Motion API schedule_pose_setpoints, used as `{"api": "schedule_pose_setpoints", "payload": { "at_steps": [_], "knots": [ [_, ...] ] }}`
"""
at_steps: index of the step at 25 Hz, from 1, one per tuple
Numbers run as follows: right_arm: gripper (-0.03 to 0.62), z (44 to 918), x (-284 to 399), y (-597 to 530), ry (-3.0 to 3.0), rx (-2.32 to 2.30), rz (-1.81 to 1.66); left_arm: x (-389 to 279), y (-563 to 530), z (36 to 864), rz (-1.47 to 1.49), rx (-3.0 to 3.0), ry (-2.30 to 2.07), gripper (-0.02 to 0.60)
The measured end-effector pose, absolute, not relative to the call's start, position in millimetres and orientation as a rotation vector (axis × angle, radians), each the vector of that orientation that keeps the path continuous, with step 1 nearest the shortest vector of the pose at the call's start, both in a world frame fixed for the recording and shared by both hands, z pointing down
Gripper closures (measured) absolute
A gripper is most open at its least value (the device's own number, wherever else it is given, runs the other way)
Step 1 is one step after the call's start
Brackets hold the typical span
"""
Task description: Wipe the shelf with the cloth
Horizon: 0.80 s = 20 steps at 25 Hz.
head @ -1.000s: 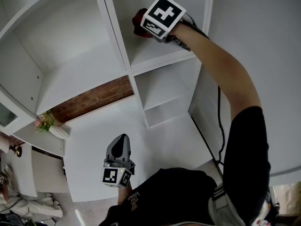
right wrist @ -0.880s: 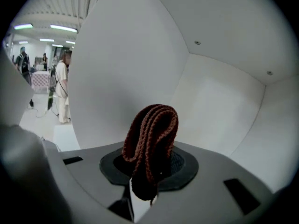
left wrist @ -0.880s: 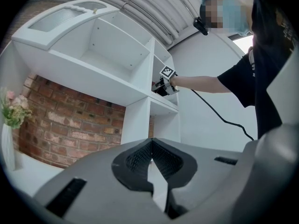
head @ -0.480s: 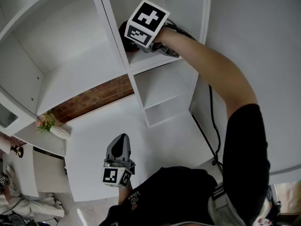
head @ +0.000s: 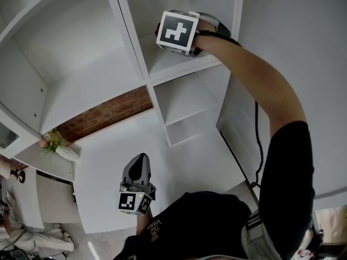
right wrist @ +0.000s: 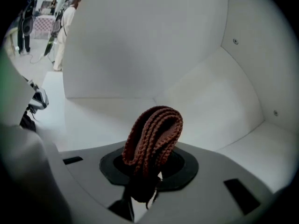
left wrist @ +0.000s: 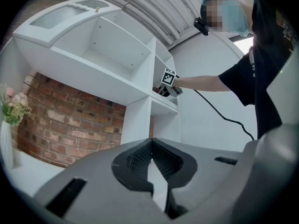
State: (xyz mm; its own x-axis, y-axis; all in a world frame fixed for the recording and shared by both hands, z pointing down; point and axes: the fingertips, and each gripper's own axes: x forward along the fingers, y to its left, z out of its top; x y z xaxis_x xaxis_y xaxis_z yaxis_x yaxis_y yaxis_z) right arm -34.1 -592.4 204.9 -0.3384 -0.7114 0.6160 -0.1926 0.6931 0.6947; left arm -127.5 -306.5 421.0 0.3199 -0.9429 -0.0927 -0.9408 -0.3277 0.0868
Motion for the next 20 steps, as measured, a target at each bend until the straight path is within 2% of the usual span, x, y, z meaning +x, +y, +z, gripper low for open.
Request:
{"api": "schedule_pose_setpoints", "payload": {
  "at_steps": [11,20],
  "knots": [
    [0.499,208.5,50.0,-634.7,-1.368,0.821,-0.718,-129.1,-307.4,426.1,-0.207,2.534,-1.796,0.575],
    [0.499,202.1,52.6,-632.0,-1.314,0.833,-0.767,-130.6,-306.4,428.7,-0.212,2.526,-1.798,0.575]
  ]
}}
